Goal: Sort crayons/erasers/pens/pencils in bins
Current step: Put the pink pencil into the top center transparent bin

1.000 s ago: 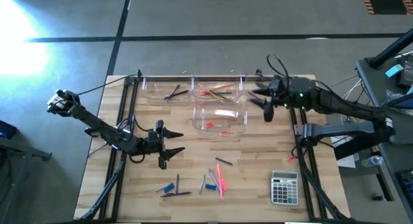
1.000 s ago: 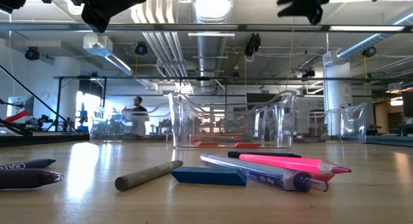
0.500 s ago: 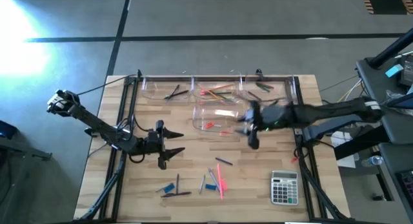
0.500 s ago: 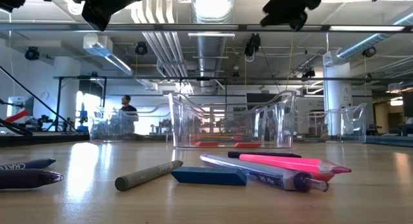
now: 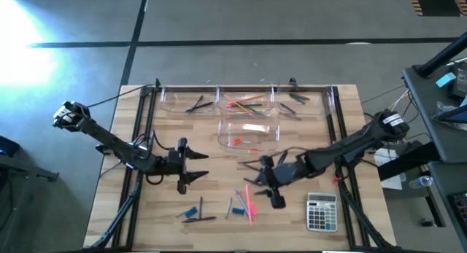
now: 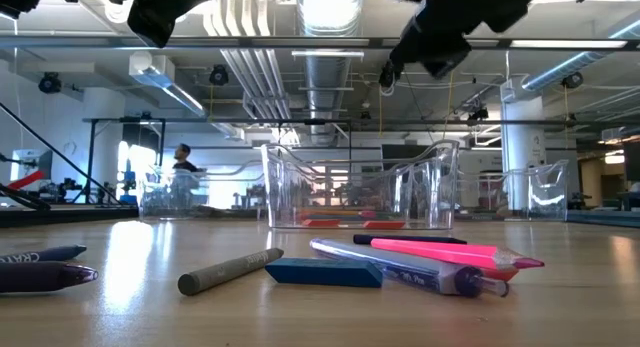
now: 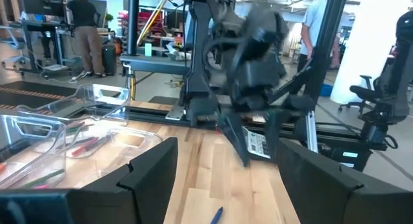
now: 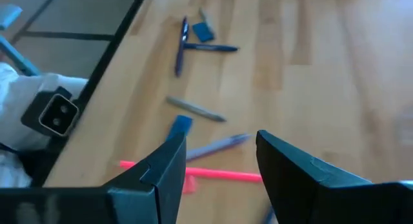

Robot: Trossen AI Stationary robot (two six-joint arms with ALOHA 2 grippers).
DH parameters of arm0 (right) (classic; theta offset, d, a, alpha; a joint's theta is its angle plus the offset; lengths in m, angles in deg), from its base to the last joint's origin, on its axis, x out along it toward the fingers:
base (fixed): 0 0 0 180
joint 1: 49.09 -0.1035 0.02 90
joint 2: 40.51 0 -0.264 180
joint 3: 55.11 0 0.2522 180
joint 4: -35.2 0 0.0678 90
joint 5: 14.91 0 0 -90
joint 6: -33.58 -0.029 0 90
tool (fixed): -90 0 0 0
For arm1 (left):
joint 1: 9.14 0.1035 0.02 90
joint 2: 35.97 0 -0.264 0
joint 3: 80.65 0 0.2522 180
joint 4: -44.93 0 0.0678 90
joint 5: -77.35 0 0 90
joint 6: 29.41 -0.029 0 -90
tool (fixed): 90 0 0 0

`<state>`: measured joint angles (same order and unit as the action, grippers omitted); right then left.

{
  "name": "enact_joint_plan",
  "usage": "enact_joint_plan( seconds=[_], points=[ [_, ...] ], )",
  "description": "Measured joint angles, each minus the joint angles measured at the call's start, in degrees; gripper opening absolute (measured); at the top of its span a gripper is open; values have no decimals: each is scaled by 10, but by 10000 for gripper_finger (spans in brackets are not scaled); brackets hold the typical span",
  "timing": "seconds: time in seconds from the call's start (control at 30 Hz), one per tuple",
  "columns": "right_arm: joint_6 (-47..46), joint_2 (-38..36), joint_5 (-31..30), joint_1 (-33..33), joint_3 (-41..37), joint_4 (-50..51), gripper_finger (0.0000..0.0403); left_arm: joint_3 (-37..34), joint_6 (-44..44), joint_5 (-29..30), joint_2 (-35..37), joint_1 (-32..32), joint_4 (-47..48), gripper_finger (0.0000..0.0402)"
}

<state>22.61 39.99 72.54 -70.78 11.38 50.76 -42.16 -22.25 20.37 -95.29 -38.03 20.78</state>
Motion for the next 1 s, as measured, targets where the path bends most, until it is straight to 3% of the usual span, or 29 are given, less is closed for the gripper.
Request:
enact_joint_plan(
  seconds=[0.2,1.0],
  points=[
    [-16,50,-4,-31,3,-42,175,0,0,0,0,0,-5,247],
    [-157,31,-9,-56,2,-23,173,1,2,-47,-19,-3,-41,247]
  ],
)
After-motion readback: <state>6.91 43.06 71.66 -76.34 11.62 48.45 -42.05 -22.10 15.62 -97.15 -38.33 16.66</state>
